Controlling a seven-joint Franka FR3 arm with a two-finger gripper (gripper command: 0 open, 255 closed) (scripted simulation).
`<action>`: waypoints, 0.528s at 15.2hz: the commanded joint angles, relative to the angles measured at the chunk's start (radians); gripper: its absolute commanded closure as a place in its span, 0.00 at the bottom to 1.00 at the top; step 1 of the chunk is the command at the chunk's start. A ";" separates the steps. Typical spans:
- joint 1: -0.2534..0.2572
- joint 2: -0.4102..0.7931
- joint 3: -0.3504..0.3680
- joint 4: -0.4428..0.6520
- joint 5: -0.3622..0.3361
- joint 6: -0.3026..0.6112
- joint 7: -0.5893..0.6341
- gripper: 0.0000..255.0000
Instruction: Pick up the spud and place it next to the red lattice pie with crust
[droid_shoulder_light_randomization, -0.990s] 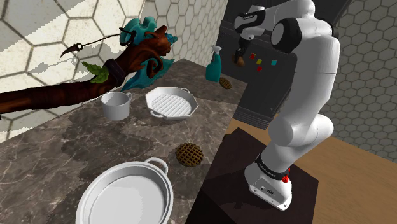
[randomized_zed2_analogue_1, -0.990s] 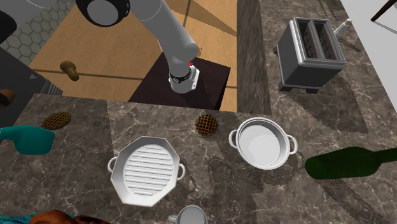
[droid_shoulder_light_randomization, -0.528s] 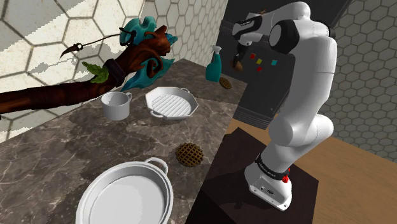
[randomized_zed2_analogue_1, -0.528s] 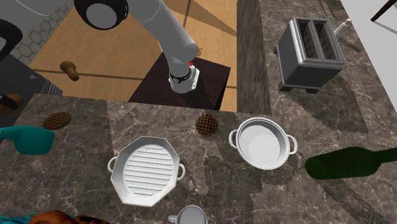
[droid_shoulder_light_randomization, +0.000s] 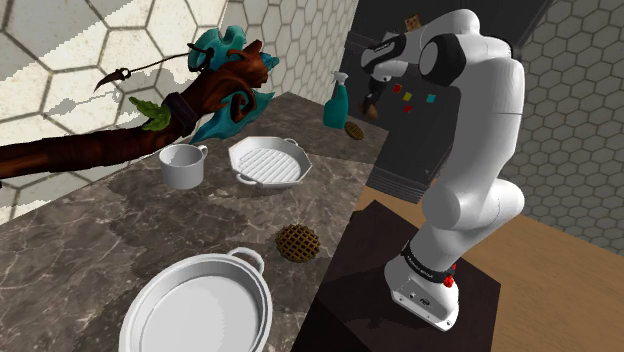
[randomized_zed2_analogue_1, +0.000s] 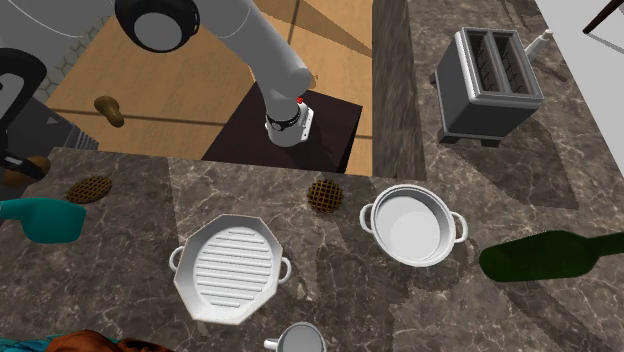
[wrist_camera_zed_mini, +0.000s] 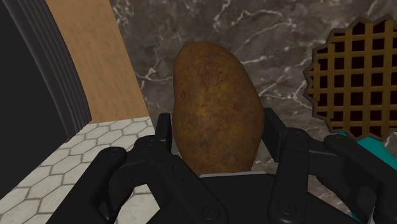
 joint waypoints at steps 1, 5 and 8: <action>-0.001 0.008 0.001 -0.017 0.002 0.025 -0.001 1.00; -0.003 0.029 0.005 -0.039 0.008 0.068 -0.002 1.00; -0.004 0.044 0.007 -0.051 0.012 0.094 -0.003 1.00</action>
